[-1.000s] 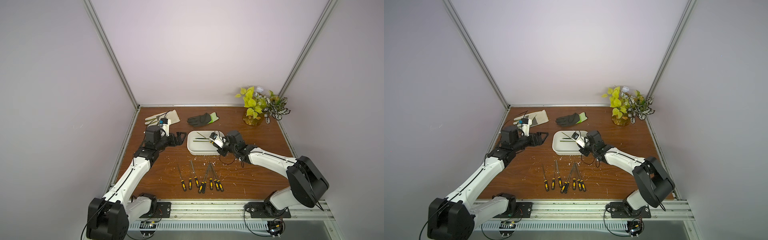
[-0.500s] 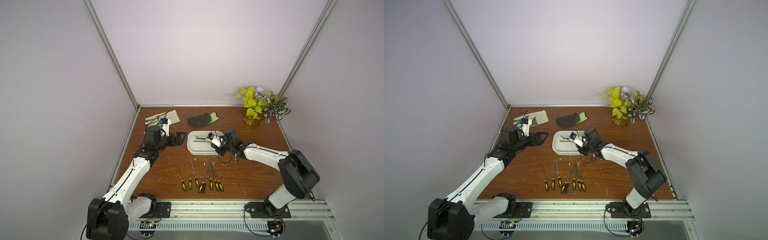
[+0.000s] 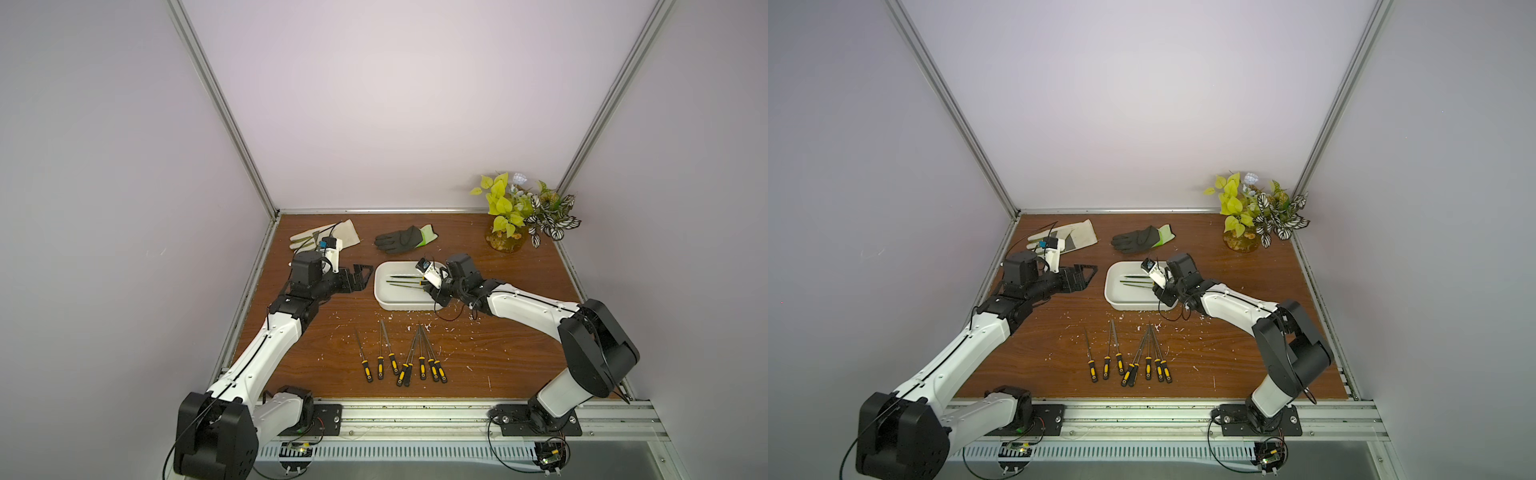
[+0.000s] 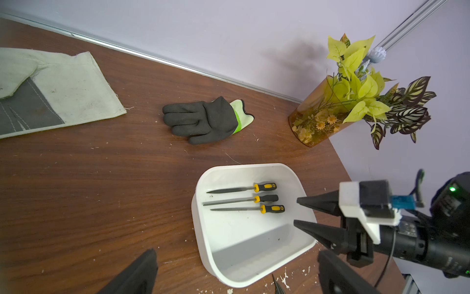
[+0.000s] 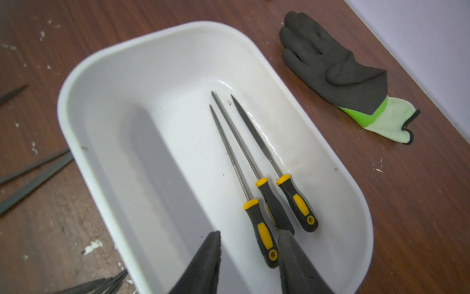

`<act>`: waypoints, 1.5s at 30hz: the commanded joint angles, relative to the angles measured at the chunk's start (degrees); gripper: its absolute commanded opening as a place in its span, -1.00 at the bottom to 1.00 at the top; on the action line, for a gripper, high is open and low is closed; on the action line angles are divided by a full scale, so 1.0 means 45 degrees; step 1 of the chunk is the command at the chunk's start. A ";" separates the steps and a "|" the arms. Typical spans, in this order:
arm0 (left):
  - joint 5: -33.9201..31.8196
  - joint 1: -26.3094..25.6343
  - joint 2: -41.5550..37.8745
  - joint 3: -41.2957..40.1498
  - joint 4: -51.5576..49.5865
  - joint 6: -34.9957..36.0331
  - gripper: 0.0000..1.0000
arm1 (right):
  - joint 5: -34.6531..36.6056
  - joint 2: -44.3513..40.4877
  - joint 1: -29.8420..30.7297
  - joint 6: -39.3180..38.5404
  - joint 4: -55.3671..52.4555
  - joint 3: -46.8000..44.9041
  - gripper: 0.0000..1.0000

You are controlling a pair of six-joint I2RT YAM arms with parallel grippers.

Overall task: Put the file tool into the storage box
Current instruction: Place the file tool in the storage box, then pick up the file tool from the center of the board.

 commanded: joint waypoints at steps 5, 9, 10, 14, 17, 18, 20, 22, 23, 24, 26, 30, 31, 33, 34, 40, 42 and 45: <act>-0.0133 -0.0386 0.0569 0.0137 -0.0648 0.0253 1.00 | 0.0009 -0.1440 0.0049 0.5034 -0.1848 0.1221 -0.24; -0.1099 -0.1397 0.0734 0.0471 -0.1450 0.0743 1.00 | -0.0264 -0.3292 0.0373 0.7154 -0.0954 -0.0610 -0.21; -0.1229 -0.1568 0.0724 0.0490 -0.1535 0.0821 1.00 | -0.0251 -0.3816 0.0483 0.7629 -0.0768 -0.1123 -0.20; -0.1932 -0.1660 0.0235 0.0498 -0.1582 0.0775 1.00 | 0.0045 -0.5778 0.0871 0.8967 -0.0935 -0.2859 -0.19; -0.2273 -0.1660 -0.0342 -0.0045 -0.0797 0.0168 1.00 | -0.0006 -0.7028 0.1113 0.9790 -0.0801 -0.4230 -0.19; -0.2292 -0.1663 -0.0437 -0.0227 -0.0537 -0.0042 1.00 | -0.0174 -0.7323 0.1164 0.9896 -0.0802 -0.4538 -0.18; -0.2349 -0.1660 -0.0470 -0.0390 -0.0256 -0.0497 1.00 | -0.0164 -0.7832 0.1288 1.0062 -0.1092 -0.5087 -0.18; -0.2382 -0.1660 -0.0363 -0.0351 -0.0266 -0.0879 1.00 | 0.0050 -0.8134 0.1368 1.0156 -0.1500 -0.5385 -0.18; -0.2331 -0.1660 -0.0328 -0.0342 -0.0254 -0.1055 1.00 | 0.0169 -0.8276 0.1426 1.0256 -0.1707 -0.5508 -0.17; -0.2315 -0.1660 -0.0309 -0.0347 -0.0199 -0.1196 1.00 | 0.0212 -0.8394 0.1470 1.0358 -0.1794 -0.5620 -0.18; -0.2274 -0.1699 -0.0346 -0.0457 -0.0064 -0.1535 1.00 | 0.0157 -0.8683 0.1668 1.0696 -0.1745 -0.5986 -0.17; -0.2170 -0.2012 -0.0348 -0.0829 0.0194 -0.1858 1.00 | 0.0228 -0.9051 0.2238 1.1230 -0.1634 -0.6531 -0.15; -0.2263 -0.2182 -0.0310 -0.0899 0.0194 -0.1797 1.00 | 0.0294 -0.9080 0.2419 1.1269 -0.1686 -0.6591 -0.15; -0.2613 -0.2547 -0.0171 -0.0991 0.0152 -0.1650 1.00 | 0.0664 -0.9041 0.2812 1.1403 -0.1902 -0.6596 -0.14; -0.2799 -0.2726 -0.0052 -0.1012 0.0118 -0.1607 1.00 | 0.0853 -0.8964 0.3005 1.1479 -0.2022 -0.6577 -0.13; -0.3492 -0.3726 0.0641 -0.1079 0.0441 -0.1890 1.00 | 0.1744 -0.8395 0.4210 1.1931 -0.2373 -0.6518 -0.11; -0.3656 -0.4027 0.0747 -0.1199 0.0707 -0.1967 1.00 | 0.2068 -0.8317 0.4486 1.2110 -0.2408 -0.6537 -0.10; -0.3832 -0.4102 0.0695 -0.1484 0.0937 -0.2086 1.00 | 0.2430 -0.8186 0.4797 1.2298 -0.2446 -0.6557 -0.08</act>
